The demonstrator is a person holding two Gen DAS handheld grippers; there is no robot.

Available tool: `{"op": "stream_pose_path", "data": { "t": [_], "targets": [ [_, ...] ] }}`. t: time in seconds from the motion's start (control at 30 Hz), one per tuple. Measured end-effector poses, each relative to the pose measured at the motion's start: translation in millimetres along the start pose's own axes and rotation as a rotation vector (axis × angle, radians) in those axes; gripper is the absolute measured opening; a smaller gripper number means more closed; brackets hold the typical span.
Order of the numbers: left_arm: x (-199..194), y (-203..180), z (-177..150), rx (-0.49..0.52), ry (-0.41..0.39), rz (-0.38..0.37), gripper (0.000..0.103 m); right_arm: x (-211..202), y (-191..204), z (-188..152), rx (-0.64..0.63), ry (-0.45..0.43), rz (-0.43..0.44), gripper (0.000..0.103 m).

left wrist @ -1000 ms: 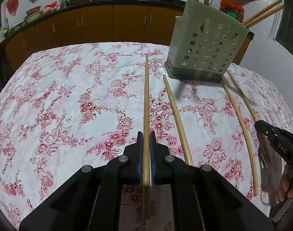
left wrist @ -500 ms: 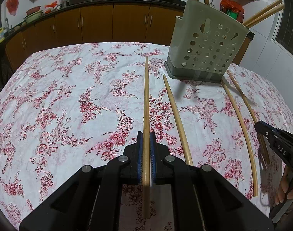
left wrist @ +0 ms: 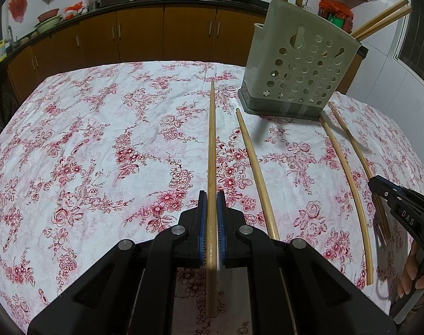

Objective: Organize utensils
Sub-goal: 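Hold the grasped chopsticks closed in both tools above the table, then lift the chopstick upright over the holder with the right tool while the left tool does too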

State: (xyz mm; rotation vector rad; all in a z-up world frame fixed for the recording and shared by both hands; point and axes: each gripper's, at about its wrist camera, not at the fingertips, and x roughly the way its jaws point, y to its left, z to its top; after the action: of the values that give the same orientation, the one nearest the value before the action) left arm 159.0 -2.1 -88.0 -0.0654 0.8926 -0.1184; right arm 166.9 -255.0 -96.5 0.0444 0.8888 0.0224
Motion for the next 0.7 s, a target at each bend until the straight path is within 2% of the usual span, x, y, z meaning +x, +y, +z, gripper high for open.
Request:
{"op": "stream_pose_path", "data": {
  "t": [0.33, 0.47, 0.7],
  "targets": [
    [0.1, 0.6, -0.3, 0.002, 0.000, 0.001, 0.009, -0.2, -0.1, -0.1, 0.000, 0.000, -0.001, 0.012],
    [-4.2, -3.7, -5.2, 0.053, 0.004, 0.027, 0.009, -3.1, 1.2, -4.2, -0.002, 0.001, 0.008, 0.012],
    [-8.5, -4.2, -10.0, 0.066, 0.006, 0.025, 0.008, -5.1, 1.9, -6.0, 0.000, -0.001, 0.007, 0.008]
  ]
}}
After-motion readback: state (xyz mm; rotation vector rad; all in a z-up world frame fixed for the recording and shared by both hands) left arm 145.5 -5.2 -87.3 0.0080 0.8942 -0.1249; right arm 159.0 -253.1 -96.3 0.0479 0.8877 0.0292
